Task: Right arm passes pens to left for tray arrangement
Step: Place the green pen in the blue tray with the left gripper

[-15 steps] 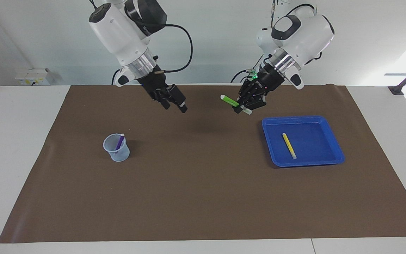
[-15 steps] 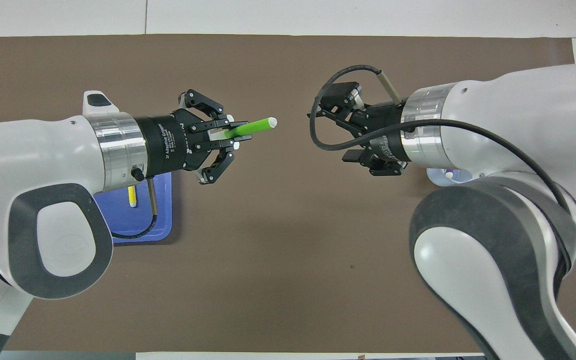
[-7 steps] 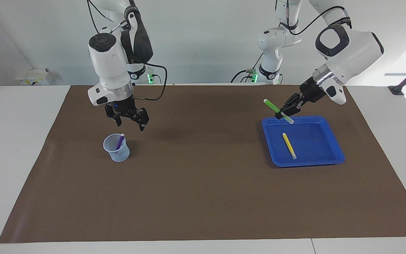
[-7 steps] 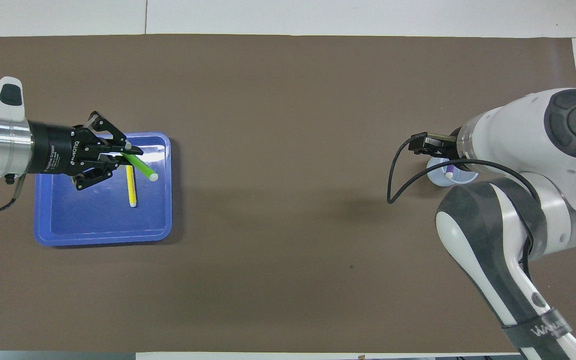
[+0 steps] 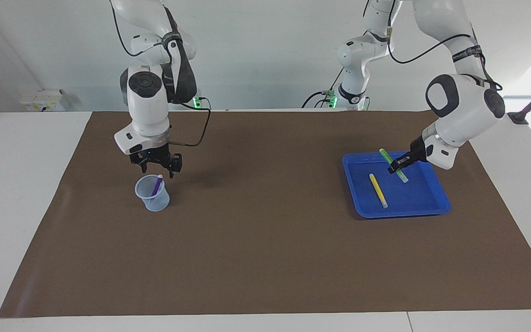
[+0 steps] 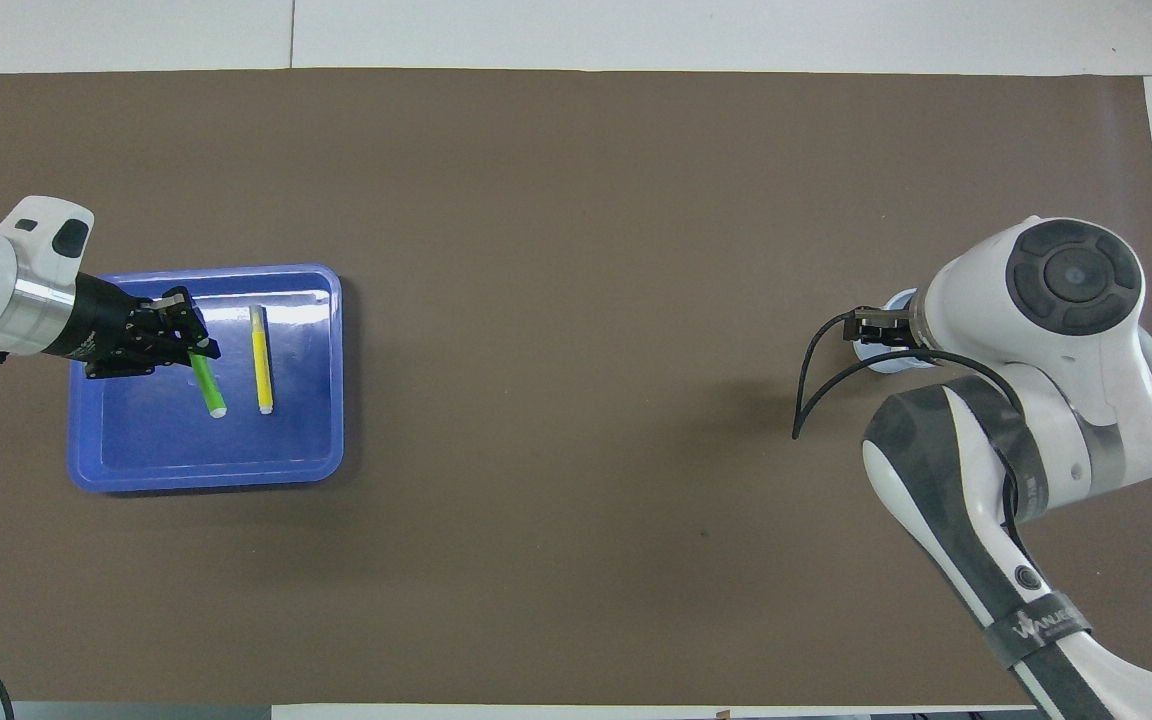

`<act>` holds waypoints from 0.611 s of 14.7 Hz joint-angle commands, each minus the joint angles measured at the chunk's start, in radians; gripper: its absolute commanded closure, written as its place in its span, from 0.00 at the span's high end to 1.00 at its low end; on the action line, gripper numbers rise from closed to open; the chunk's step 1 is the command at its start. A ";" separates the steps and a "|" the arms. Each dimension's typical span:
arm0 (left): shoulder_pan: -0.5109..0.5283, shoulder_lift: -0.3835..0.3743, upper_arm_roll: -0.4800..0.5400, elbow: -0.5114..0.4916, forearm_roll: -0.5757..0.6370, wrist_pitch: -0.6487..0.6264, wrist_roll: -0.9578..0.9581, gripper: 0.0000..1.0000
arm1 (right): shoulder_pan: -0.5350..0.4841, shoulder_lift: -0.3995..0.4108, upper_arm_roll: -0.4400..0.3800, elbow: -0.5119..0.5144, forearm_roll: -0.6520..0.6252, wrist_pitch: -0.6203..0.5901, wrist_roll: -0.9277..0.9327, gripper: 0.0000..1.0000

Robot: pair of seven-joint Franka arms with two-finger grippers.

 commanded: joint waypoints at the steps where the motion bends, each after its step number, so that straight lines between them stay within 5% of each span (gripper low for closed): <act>1: 0.005 0.063 -0.008 0.017 0.136 0.043 0.061 0.00 | -0.007 -0.021 -0.005 -0.049 -0.030 0.055 -0.022 0.83; 9: 0.008 0.122 -0.008 0.004 0.196 0.116 0.081 0.00 | -0.005 0.000 -0.014 -0.067 -0.047 0.107 -0.020 0.69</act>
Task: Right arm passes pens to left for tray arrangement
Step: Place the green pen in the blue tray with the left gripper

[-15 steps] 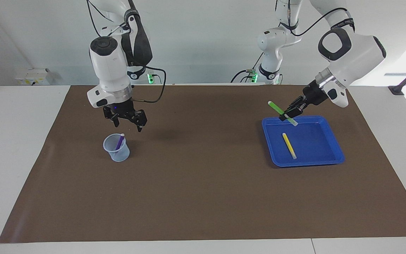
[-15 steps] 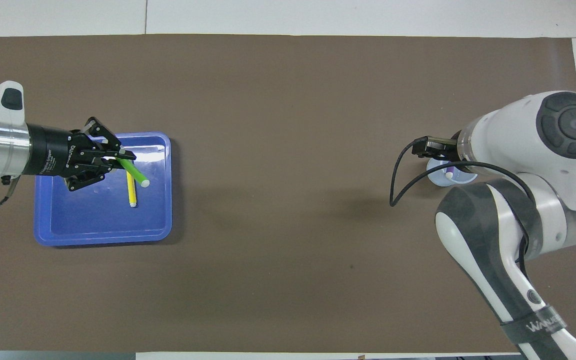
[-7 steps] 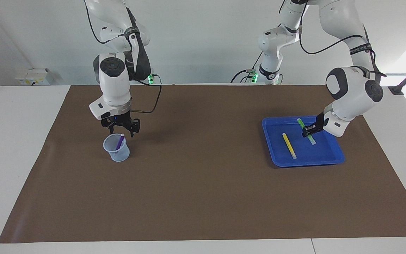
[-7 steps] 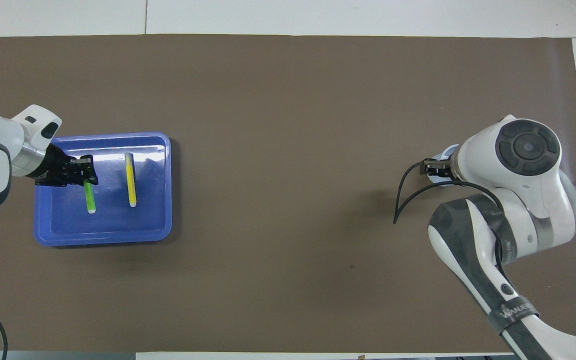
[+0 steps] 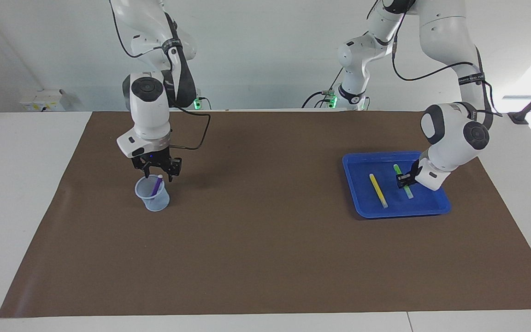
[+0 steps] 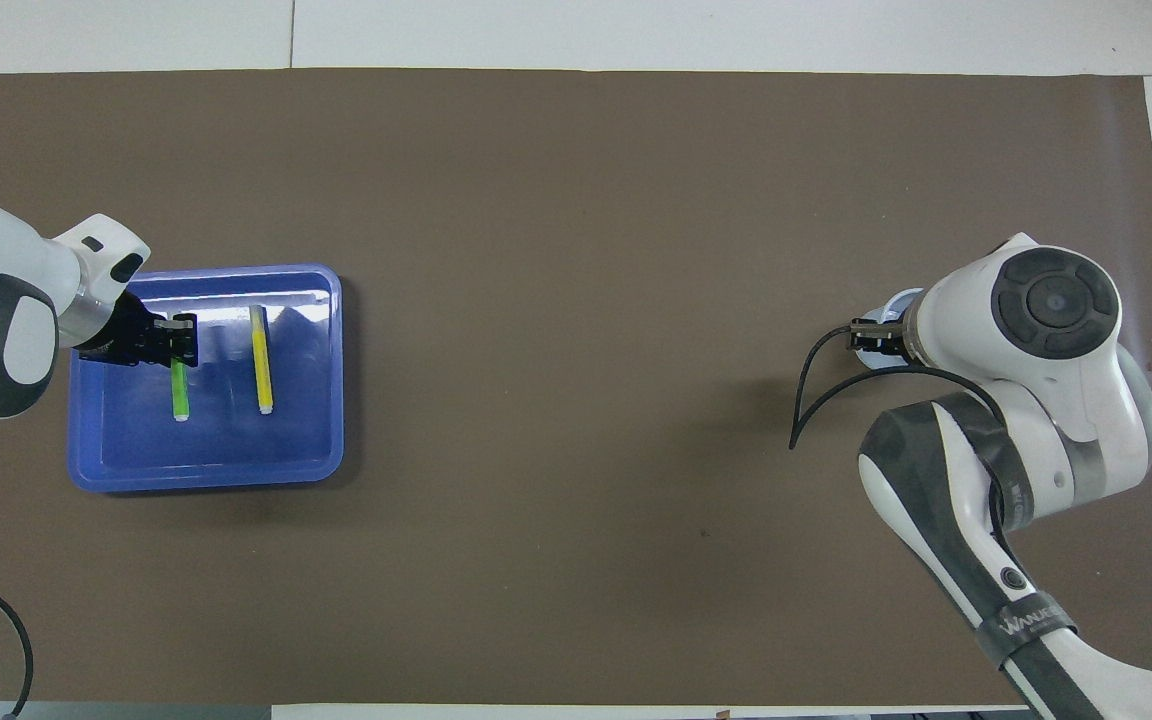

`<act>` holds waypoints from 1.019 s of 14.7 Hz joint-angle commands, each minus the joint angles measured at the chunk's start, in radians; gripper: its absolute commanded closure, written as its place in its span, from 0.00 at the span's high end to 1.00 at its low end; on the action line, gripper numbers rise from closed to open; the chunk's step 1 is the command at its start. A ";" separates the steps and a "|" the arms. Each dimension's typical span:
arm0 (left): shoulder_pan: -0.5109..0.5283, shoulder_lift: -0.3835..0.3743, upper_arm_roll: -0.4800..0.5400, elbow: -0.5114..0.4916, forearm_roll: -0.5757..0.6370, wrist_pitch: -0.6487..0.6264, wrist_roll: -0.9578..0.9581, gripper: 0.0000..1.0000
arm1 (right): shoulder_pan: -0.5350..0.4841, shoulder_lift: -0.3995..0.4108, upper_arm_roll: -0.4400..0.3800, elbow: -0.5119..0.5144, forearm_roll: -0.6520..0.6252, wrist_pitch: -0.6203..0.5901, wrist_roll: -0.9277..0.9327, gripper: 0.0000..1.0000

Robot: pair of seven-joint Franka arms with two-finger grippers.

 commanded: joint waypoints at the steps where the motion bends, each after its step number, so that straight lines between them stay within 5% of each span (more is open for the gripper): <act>1: 0.006 0.008 -0.004 0.001 0.023 0.014 0.007 0.00 | -0.005 -0.001 -0.004 -0.016 -0.041 0.029 -0.018 0.68; 4: 0.004 0.006 -0.004 -0.011 0.023 0.028 0.007 0.00 | -0.005 -0.002 -0.004 -0.017 -0.049 0.023 -0.018 0.45; 5: 0.004 0.005 -0.004 -0.019 0.023 0.037 0.014 0.08 | -0.005 -0.002 -0.004 -0.017 -0.049 0.023 -0.016 0.33; 6: 0.004 0.003 -0.004 -0.028 0.023 0.051 0.016 0.99 | -0.005 -0.004 -0.002 -0.017 -0.049 0.020 -0.016 0.22; 9: 0.014 0.002 -0.004 -0.031 0.023 0.057 0.017 1.00 | -0.004 -0.005 -0.001 -0.017 -0.049 0.015 -0.013 0.00; 12: 0.021 0.003 -0.004 -0.030 0.023 0.059 0.016 1.00 | -0.004 -0.009 -0.001 0.015 -0.049 0.005 -0.023 0.00; 15: 0.021 0.003 -0.004 -0.030 0.023 0.060 0.016 1.00 | -0.004 -0.033 0.001 0.107 -0.038 -0.142 -0.027 0.00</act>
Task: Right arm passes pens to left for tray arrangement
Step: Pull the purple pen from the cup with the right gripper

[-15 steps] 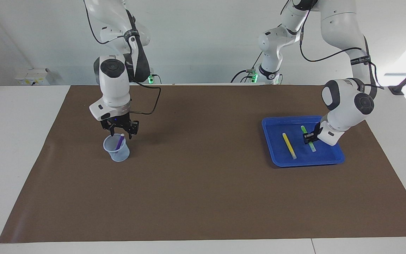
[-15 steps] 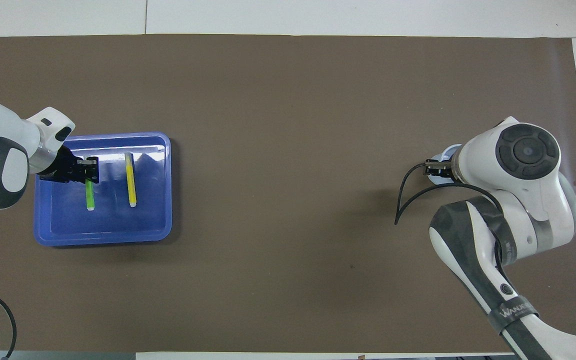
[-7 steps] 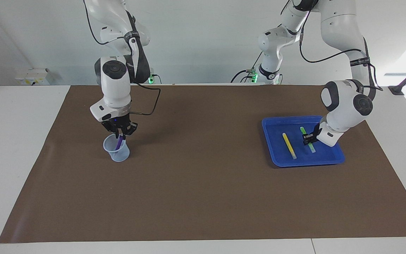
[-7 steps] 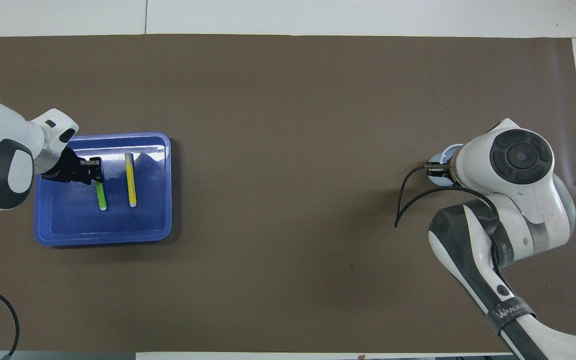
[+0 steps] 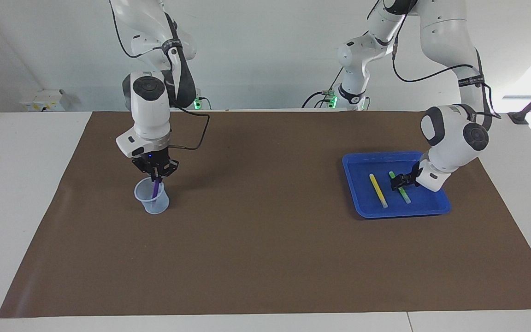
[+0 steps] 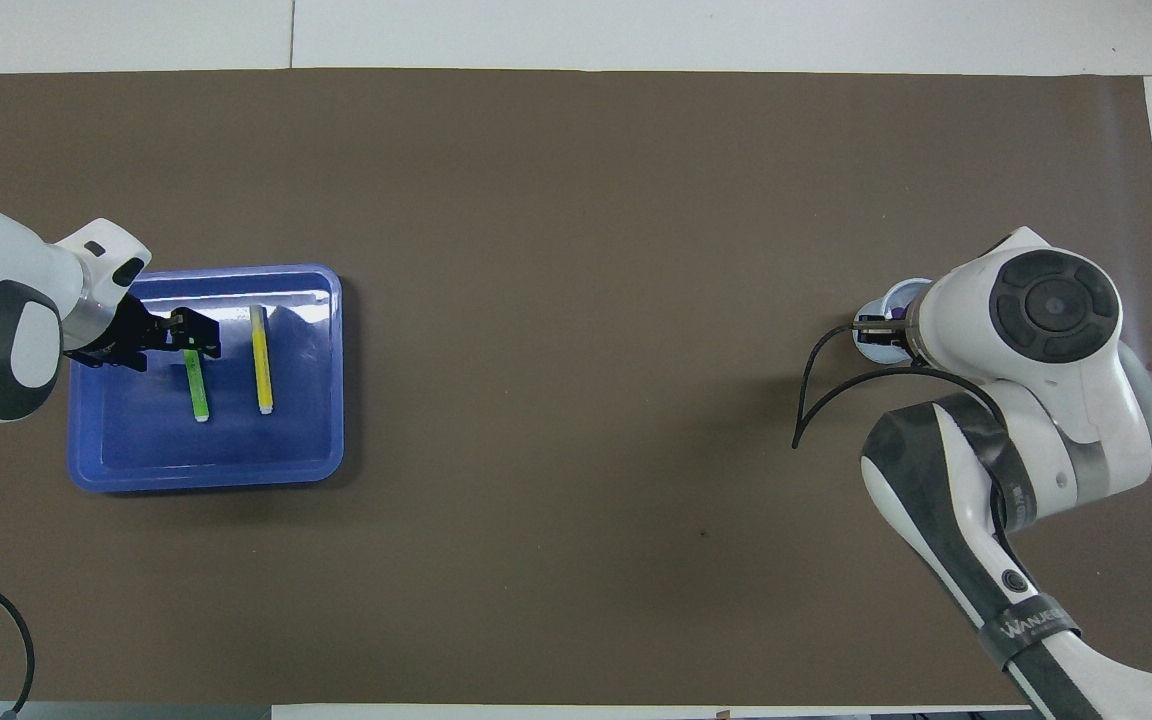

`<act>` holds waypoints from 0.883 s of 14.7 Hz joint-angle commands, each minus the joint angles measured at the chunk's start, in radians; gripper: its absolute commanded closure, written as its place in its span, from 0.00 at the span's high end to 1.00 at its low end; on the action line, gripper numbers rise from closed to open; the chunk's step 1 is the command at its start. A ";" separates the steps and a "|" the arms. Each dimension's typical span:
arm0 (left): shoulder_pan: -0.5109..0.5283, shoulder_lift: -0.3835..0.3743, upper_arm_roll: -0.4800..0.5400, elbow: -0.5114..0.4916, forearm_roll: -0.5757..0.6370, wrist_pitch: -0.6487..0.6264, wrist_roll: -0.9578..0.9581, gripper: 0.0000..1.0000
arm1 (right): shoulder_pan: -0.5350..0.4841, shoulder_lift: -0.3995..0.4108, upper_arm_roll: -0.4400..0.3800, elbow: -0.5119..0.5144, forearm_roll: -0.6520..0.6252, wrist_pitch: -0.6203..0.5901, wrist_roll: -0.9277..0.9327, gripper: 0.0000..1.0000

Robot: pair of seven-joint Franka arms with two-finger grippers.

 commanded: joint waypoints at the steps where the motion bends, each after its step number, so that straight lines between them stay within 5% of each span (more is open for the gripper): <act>1: 0.011 -0.001 -0.005 -0.013 0.020 0.019 0.007 1.00 | -0.004 -0.041 0.003 0.086 0.002 -0.141 -0.029 0.00; 4: 0.014 -0.006 -0.010 0.014 0.010 -0.023 0.006 1.00 | -0.004 -0.112 0.004 0.123 0.078 -0.240 -0.056 0.00; 8: -0.002 -0.006 -0.013 0.184 -0.108 -0.242 -0.020 1.00 | 0.001 -0.138 0.009 0.236 0.340 -0.353 -0.055 0.00; 13: -0.018 -0.008 -0.039 0.411 -0.341 -0.456 -0.372 1.00 | 0.007 -0.126 0.047 0.290 0.726 -0.337 0.057 0.00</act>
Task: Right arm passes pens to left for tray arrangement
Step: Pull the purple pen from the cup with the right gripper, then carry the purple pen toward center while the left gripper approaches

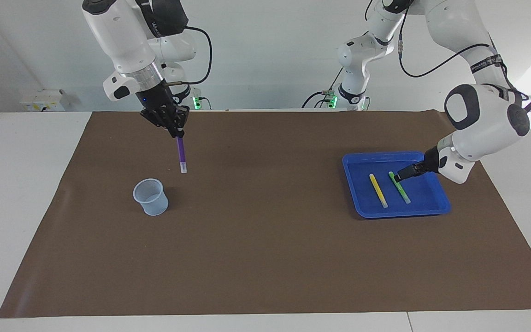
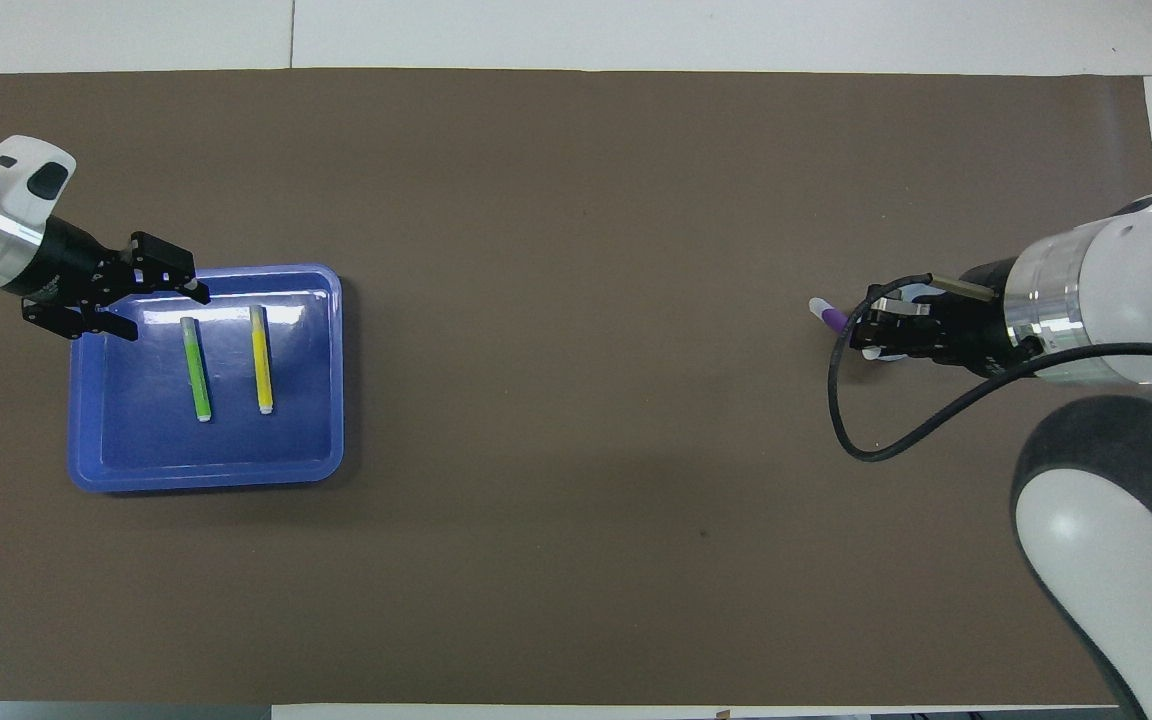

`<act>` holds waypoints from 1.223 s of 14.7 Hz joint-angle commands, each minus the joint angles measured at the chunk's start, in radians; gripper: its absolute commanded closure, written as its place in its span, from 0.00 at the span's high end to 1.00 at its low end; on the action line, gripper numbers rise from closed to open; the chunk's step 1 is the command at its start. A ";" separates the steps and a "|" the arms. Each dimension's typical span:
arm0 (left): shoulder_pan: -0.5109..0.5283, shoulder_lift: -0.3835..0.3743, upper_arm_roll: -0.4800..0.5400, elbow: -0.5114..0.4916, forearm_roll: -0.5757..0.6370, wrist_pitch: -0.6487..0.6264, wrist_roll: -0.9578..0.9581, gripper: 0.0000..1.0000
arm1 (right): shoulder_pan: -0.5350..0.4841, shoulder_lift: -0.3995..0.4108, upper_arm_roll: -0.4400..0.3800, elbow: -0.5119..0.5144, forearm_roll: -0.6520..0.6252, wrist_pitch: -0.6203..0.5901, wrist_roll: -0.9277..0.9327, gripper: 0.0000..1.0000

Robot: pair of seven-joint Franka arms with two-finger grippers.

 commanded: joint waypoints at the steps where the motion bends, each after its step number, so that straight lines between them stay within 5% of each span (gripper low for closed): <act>1: -0.010 0.002 -0.029 0.102 -0.121 -0.074 -0.239 1.00 | -0.004 0.026 0.031 0.043 0.172 0.024 0.095 0.00; 6: -0.010 -0.074 -0.069 0.107 -0.346 -0.052 -0.602 1.00 | -0.003 0.069 0.140 0.111 0.386 0.179 0.296 0.00; 18: -0.018 -0.168 -0.097 0.001 -0.813 -0.032 -0.941 1.00 | -0.001 0.168 0.344 0.229 0.417 0.335 0.692 0.00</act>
